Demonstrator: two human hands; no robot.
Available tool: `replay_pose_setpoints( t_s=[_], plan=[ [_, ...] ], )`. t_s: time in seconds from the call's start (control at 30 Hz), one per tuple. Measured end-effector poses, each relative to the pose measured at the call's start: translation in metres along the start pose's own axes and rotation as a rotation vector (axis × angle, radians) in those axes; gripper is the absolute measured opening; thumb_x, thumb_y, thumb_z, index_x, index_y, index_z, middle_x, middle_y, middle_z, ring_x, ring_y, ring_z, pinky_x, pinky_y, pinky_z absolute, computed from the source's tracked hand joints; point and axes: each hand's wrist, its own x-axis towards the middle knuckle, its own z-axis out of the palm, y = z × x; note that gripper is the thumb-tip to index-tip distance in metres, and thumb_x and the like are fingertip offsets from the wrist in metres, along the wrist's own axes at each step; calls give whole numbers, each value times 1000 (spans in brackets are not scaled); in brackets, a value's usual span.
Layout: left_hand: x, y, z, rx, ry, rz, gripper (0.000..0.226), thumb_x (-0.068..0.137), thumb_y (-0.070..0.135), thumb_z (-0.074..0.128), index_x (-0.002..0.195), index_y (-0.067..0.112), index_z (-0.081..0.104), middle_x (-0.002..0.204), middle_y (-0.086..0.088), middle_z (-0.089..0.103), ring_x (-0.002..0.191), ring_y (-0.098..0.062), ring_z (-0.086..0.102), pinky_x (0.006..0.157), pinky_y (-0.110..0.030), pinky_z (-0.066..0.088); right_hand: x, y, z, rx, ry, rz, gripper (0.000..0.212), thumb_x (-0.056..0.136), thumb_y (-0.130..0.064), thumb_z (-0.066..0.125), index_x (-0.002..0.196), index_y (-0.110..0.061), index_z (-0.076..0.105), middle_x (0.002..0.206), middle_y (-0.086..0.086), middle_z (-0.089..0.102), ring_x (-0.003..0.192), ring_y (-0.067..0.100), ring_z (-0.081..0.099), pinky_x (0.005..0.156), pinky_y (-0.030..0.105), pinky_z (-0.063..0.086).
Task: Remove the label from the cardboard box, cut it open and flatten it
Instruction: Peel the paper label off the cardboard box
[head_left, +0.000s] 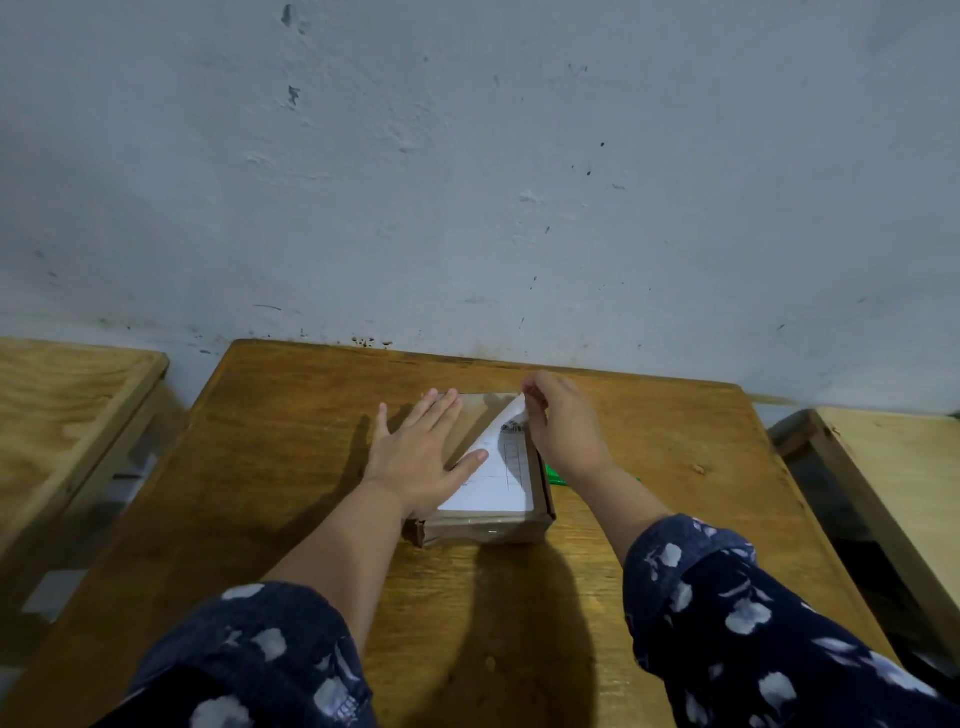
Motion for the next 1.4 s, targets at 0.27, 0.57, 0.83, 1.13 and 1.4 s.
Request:
replay_pose_setpoints(
  t_s=[0.27,0.57,0.83,1.13,1.4],
  plan=[
    [2,0,1,59,0,16,93,78,83,14,151,29,-7,159,12,-12,145,-9,-16,113,-61,-9,0,-16,-19,-43,65,-44,15,92,-13,54,99,-16,66,74,-16,46,81,12,48,63,23,37],
    [-20,-2,-4,-168,77,33,61,95,58,16,151,33,16,158,11,15,145,-4,-2,116,-52,-11,4,-19,2,-128,-33,33,37,95,-31,47,130,-24,55,110,0,57,97,14,31,82,24,25],
    [-29,5,-4,-323,92,-66,52,100,46,23,150,30,21,157,13,16,145,-2,4,119,-44,1,7,-18,-11,-256,-239,-67,45,99,-35,35,144,-28,33,99,-2,42,96,17,36,89,36,36],
    [-32,9,-1,-345,112,-88,48,103,36,23,150,28,23,157,11,17,145,-3,2,120,-44,2,5,-21,-10,-77,-209,-6,12,90,-38,52,102,-36,54,109,-9,54,108,16,42,86,34,30],
    [-34,6,3,-174,61,-47,67,93,60,6,152,29,5,158,13,-2,144,-3,-10,118,-51,-7,2,-19,-21,-182,-288,-47,24,85,-47,60,100,-32,71,110,0,46,108,19,34,97,40,35]
  ],
)
